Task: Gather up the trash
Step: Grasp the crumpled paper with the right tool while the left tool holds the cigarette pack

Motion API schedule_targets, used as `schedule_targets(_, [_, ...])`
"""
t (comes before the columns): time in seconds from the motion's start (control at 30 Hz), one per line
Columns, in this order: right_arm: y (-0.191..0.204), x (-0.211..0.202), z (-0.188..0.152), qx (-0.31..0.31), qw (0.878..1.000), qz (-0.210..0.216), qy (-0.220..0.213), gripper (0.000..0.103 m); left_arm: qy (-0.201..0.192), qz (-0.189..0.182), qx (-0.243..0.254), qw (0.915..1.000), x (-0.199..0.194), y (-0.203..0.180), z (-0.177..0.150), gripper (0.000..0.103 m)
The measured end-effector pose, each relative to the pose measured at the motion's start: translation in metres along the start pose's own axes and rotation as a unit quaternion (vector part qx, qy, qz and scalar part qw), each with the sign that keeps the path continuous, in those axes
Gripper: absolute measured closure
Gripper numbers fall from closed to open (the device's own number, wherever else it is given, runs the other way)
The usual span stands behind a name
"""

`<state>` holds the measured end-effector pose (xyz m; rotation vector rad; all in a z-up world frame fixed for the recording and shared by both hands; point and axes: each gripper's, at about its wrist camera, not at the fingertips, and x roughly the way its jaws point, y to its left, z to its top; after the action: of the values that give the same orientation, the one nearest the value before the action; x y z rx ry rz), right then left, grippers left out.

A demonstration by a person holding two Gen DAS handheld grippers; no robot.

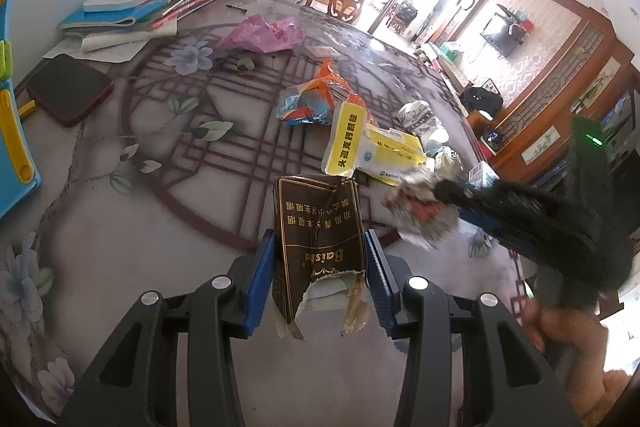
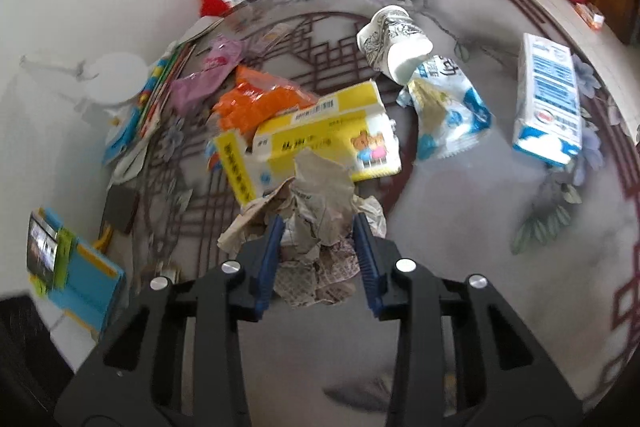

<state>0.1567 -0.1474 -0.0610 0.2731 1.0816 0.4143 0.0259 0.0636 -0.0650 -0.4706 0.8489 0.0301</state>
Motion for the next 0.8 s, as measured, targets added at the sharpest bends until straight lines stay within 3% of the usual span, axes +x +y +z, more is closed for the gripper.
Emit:
schedule_targets(0.13, [-0.005,-0.018,-0.014,-0.010,1.000,-0.002,0.016,0.061,0.000,0.004,0.000,1.0000,0.001,0.000,0.000,0.062])
schedule_targets(0.17, [-0.006,-0.019,-0.015,-0.017,1.000,-0.010,0.023,0.056,0.000,0.004,-0.001,1.0000,0.001,0.000,0.000,0.062])
schedule_targets(0.23, [-0.006,-0.019,-0.015,-0.028,0.999,-0.031,0.022,0.029,0.001,0.006,0.001,1.0000,0.002,0.000,0.000,0.062])
schedule_targets(0.33, [-0.007,-0.020,-0.017,-0.033,0.998,-0.050,0.009,0.020,0.002,0.010,0.002,0.9999,0.003,0.000,-0.001,0.062])
schedule_targets(0.8, [-0.002,0.014,-0.033,-0.025,0.998,-0.052,0.036,0.017,0.008,0.017,0.002,0.9998,0.007,-0.001,-0.004,0.062])
